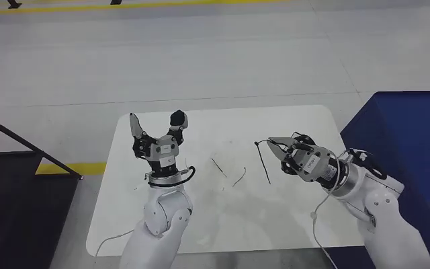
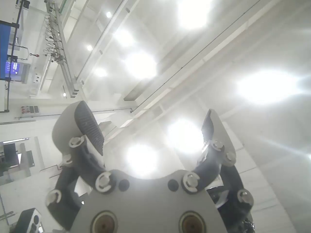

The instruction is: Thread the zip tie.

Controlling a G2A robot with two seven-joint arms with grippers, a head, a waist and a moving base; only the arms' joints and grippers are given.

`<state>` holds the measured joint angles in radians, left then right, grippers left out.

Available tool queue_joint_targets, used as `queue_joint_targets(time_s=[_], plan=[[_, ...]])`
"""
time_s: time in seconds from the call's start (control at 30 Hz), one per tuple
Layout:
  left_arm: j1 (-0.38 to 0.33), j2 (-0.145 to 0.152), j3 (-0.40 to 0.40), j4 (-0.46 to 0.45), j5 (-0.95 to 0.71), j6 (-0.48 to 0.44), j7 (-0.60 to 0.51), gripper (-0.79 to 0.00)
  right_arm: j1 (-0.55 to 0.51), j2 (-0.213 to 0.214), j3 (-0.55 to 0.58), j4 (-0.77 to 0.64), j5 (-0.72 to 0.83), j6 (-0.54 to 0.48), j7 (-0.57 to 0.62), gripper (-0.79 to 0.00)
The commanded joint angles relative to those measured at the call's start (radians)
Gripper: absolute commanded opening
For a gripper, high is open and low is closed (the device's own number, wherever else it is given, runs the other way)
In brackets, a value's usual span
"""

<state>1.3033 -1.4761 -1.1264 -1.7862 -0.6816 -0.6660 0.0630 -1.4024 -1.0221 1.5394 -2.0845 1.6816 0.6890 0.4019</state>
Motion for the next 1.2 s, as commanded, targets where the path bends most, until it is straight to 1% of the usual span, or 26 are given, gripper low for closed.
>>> queue_joint_targets(time_s=[0.0,0.1,0.17,0.23,0.27,0.4,0.47,0.57,0.6,0.67,0.7,0.77,0.8,0.87,0.9,0.97,1.0,1.03,1.07,1.1,1.17], plan=[[0.000,0.000,0.000,-0.001,-0.001,0.000,-0.002,0.000,0.000,0.000,0.000,0.000,-0.001,0.000,0.014,-0.785],[0.000,0.000,0.000,-0.001,-0.001,0.000,-0.002,0.000,-0.004,-0.001,-0.006,0.000,0.012,0.004,0.017,-0.785],[0.000,0.000,0.000,-0.001,-0.001,0.000,-0.002,0.000,-0.019,-0.006,-0.065,-0.015,0.154,0.078,0.031,-0.785],[0.000,0.000,0.000,-0.001,-0.001,0.000,-0.002,0.000,-0.001,-0.008,-0.104,-0.055,0.227,0.124,-0.013,-0.785],[0.000,0.000,0.000,-0.001,-0.001,0.000,-0.002,0.000,0.008,-0.009,-0.124,-0.071,0.255,0.135,-0.044,-0.785],[0.000,0.000,0.000,-0.001,-0.001,0.000,-0.002,0.000,0.051,-0.015,-0.213,-0.120,0.459,0.155,-0.144,-0.785],[0.000,0.000,0.000,-0.001,-0.001,0.000,-0.002,0.000,0.074,-0.016,-0.226,-0.124,0.534,0.149,-0.193,-0.785],[0.000,0.000,0.000,-0.001,-0.001,0.000,-0.002,0.000,0.103,-0.015,-0.212,-0.113,0.577,0.131,-0.250,-0.785],[0.000,0.000,0.000,-0.001,-0.001,0.000,-0.002,0.000,0.111,-0.014,-0.199,-0.106,0.567,0.122,-0.266,-0.785],[0.000,0.000,0.000,-0.001,-0.001,0.000,-0.002,0.000,0.137,-0.011,-0.142,-0.086,0.461,0.081,-0.293,-0.785],[0.000,0.000,0.000,-0.001,-0.001,0.000,-0.002,0.000,0.144,-0.011,-0.121,-0.060,0.423,0.073,-0.281,-0.785],[0.000,0.000,0.000,-0.001,-0.001,0.000,-0.002,0.000,0.168,-0.010,-0.072,0.043,0.391,0.045,-0.261,-0.785],[0.000,0.000,0.000,-0.001,-0.001,0.000,-0.002,0.000,0.191,-0.008,-0.044,0.084,0.337,0.031,-0.264,-0.785],[0.000,0.000,0.000,-0.001,-0.001,0.000,-0.002,0.000,0.222,-0.007,-0.036,0.181,0.320,0.056,-0.248,-0.785],[0.000,0.000,0.000,-0.001,-0.001,0.000,-0.002,0.000,0.245,-0.005,-0.041,0.236,0.290,0.076,-0.275,-0.785],[0.000,0.000,0.000,-0.001,-0.001,0.000,-0.002,0.000,0.298,-0.004,-0.090,0.319,0.199,0.136,-0.343,-0.785],[0.000,0.000,0.000,-0.001,-0.001,0.000,-0.002,0.000,0.323,-0.007,-0.135,0.370,0.185,0.172,-0.356,-0.785],[0.000,0.000,0.000,-0.001,-0.001,0.000,-0.002,0.000,0.356,-0.011,-0.175,0.417,0.159,0.186,-0.369,-0.785],[0.000,0.000,0.000,-0.001,-0.001,0.000,-0.002,0.000,0.388,-0.015,-0.226,0.458,0.088,0.198,-0.396,-0.785],[0.000,0.000,0.000,-0.001,-0.001,0.000,-0.002,0.000,0.419,-0.021,-0.273,0.496,0.036,0.201,-0.395,-0.785],[0.000,0.000,0.000,-0.001,-0.001,0.000,-0.002,0.000,0.471,-0.035,-0.367,0.585,-0.080,0.178,-0.393,-0.785]])
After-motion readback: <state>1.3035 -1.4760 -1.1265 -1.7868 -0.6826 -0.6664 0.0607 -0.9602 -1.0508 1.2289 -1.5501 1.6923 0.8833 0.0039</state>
